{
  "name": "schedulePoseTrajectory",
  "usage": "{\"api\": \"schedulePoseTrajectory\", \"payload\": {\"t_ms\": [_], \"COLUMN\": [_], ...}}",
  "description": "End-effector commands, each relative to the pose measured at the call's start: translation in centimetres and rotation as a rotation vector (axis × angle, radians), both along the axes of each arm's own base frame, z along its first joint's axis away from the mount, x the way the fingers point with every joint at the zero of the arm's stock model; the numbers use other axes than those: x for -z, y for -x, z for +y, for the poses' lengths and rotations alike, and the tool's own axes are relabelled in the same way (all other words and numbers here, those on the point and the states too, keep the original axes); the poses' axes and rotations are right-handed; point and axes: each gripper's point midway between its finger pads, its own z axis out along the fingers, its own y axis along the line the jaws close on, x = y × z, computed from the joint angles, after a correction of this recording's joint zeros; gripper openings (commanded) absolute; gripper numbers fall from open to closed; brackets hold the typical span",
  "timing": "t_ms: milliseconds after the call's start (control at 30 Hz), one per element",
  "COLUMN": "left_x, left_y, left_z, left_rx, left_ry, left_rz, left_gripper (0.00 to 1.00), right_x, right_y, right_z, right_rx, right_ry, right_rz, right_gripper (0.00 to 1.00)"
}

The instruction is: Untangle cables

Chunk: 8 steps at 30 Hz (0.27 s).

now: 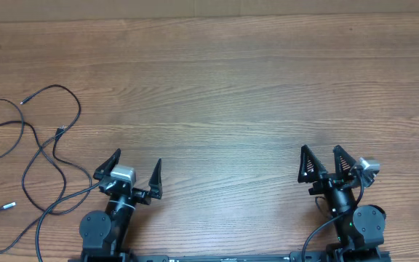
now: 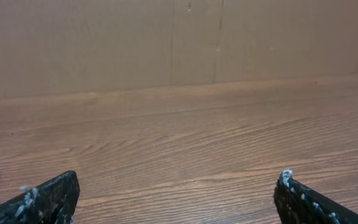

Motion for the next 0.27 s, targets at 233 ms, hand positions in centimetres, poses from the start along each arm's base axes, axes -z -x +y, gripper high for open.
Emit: {"api": "schedulePoseTrajectory", "payload": {"t_ms": [233], "left_x": [0.16], "left_y": [-0.07], "left_z": [0.42], "left_rx": [-0.021], "left_ry": [-0.001], "left_rz": [-0.003], "left_gripper": [1.00], "right_x": [0.09], "right_y": [0.00], "right_z": [0.03], "right_rx": [-0.002], "right_ry": [-0.002], "right_rz": [-0.007], "right_gripper": [1.00]}}
